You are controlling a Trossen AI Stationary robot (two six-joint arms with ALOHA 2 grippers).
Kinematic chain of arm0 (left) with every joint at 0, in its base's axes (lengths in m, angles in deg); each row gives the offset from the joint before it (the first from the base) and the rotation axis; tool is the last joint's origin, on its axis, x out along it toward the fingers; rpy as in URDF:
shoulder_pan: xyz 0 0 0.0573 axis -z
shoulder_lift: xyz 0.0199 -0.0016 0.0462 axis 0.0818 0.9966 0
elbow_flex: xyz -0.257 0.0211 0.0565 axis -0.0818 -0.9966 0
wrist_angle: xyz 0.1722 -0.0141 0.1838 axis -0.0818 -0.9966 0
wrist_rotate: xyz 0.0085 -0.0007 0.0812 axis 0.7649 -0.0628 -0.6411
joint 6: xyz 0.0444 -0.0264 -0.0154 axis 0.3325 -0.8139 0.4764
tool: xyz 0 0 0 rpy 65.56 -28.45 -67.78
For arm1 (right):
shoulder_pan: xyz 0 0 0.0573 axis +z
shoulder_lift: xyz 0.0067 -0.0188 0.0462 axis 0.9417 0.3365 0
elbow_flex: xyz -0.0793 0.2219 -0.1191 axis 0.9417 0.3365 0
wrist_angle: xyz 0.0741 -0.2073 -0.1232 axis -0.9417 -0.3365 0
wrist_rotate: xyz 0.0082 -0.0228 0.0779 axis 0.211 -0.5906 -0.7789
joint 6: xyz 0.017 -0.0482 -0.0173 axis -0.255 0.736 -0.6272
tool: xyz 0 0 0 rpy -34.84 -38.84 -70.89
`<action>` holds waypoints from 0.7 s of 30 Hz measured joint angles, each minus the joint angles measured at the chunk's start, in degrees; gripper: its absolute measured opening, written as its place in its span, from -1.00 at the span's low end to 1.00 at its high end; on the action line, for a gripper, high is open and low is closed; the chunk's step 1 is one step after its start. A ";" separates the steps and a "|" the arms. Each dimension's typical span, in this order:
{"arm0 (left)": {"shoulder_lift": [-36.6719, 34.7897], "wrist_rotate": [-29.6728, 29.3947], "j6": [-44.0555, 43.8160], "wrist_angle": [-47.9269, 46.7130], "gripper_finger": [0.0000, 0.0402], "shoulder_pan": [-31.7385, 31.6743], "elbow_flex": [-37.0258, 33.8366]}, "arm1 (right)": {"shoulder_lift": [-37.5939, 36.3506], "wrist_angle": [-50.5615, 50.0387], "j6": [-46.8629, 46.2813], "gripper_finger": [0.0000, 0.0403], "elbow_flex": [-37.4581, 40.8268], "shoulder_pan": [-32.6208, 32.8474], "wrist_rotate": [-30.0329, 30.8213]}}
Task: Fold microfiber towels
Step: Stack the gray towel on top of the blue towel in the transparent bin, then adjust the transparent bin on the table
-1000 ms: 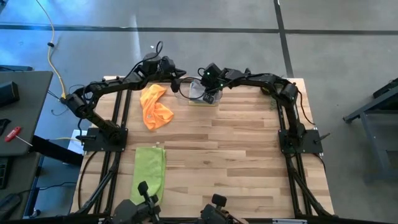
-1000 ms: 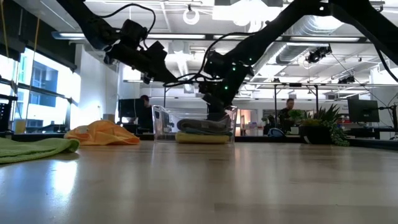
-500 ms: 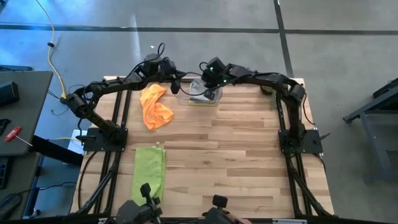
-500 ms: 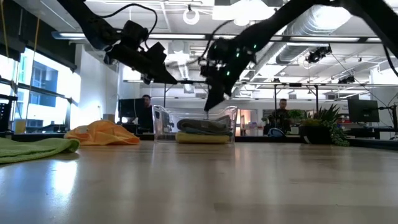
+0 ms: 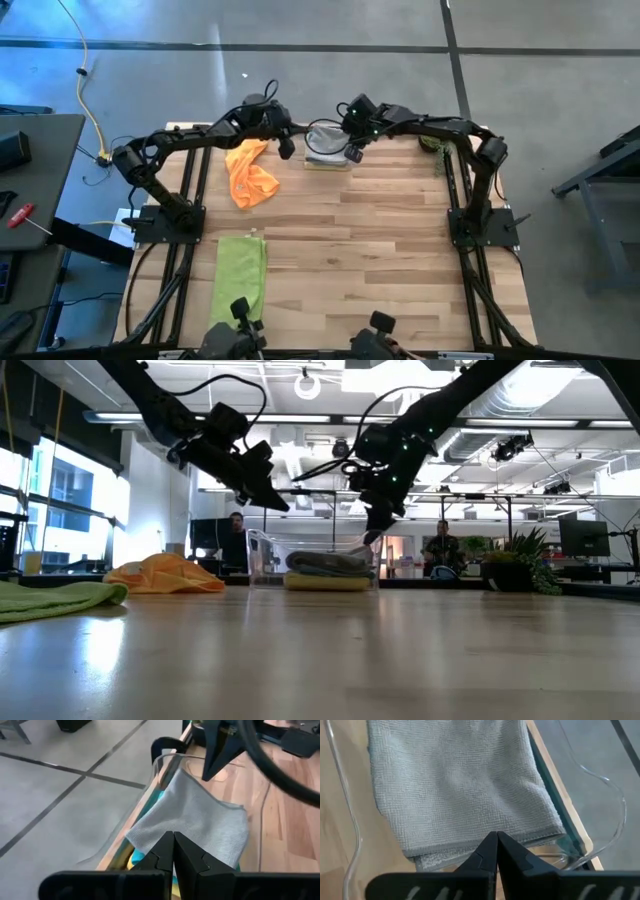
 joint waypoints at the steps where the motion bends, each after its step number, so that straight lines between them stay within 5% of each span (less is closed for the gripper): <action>1: -0.02 -0.03 -0.04 0.00 -1.00 0.00 0.00 | -0.02 -0.02 -0.02 -1.00 0.00 -0.21 -0.10; 11: 0.65 -0.20 0.41 1.36 -1.00 2.95 1.01 | -0.94 -4.38 -1.10 -1.00 0.15 -2.90 1.94; 21: 7.70 0.75 0.46 0.06 -1.00 6.83 8.66 | -10.14 -6.28 -3.07 -1.00 0.15 -3.16 1.20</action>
